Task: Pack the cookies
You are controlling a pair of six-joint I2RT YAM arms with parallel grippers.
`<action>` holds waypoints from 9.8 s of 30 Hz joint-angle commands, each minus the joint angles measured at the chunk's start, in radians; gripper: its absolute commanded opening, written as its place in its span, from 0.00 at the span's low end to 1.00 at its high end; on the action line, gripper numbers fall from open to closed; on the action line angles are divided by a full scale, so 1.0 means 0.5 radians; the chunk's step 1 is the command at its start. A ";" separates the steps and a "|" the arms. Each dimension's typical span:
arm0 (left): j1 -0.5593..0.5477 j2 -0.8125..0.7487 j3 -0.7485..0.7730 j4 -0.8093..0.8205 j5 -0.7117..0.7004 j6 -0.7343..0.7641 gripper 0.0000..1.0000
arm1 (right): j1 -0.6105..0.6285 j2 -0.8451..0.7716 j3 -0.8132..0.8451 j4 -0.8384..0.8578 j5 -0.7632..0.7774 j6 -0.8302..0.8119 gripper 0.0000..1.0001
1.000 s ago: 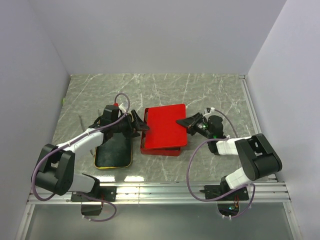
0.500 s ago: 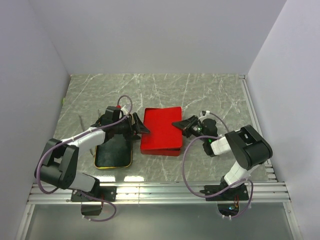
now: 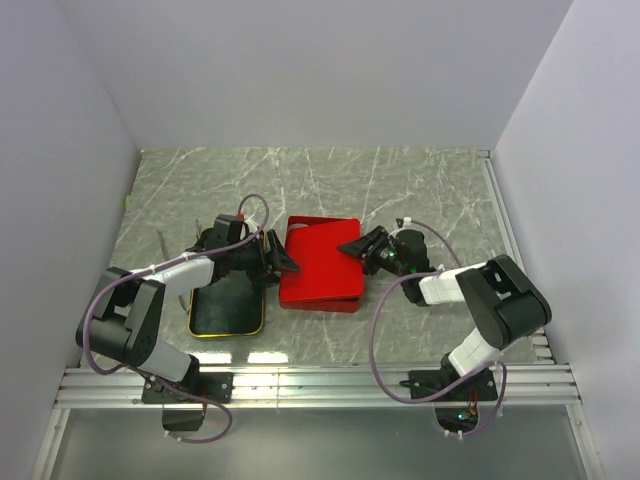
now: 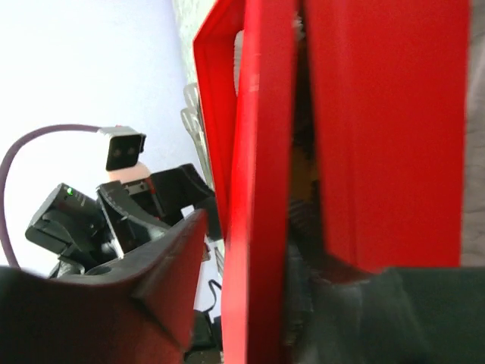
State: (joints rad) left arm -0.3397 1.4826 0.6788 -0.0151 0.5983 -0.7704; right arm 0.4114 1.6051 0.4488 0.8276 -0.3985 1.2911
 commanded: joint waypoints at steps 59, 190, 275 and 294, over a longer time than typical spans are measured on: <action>0.001 -0.005 0.011 0.318 -0.034 -0.101 0.83 | 0.082 -0.673 0.409 -2.312 0.113 -0.864 0.07; -0.029 -1.088 0.753 -1.240 -1.331 0.028 0.99 | -0.366 -0.153 2.091 -2.668 -0.344 -1.208 0.11; 0.640 -0.048 -0.864 2.457 -1.531 1.216 0.99 | -0.501 -1.606 -0.136 -0.917 1.303 -2.432 1.00; 0.640 -0.048 -0.858 2.451 -1.525 1.216 1.00 | -0.915 -0.912 -0.339 0.011 1.061 -2.165 1.00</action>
State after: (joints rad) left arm -0.0246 1.4761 0.2302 1.1622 -0.1806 -0.1761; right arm -0.0402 1.1507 0.2489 0.7765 0.1444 0.2016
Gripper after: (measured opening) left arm 0.995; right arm 0.996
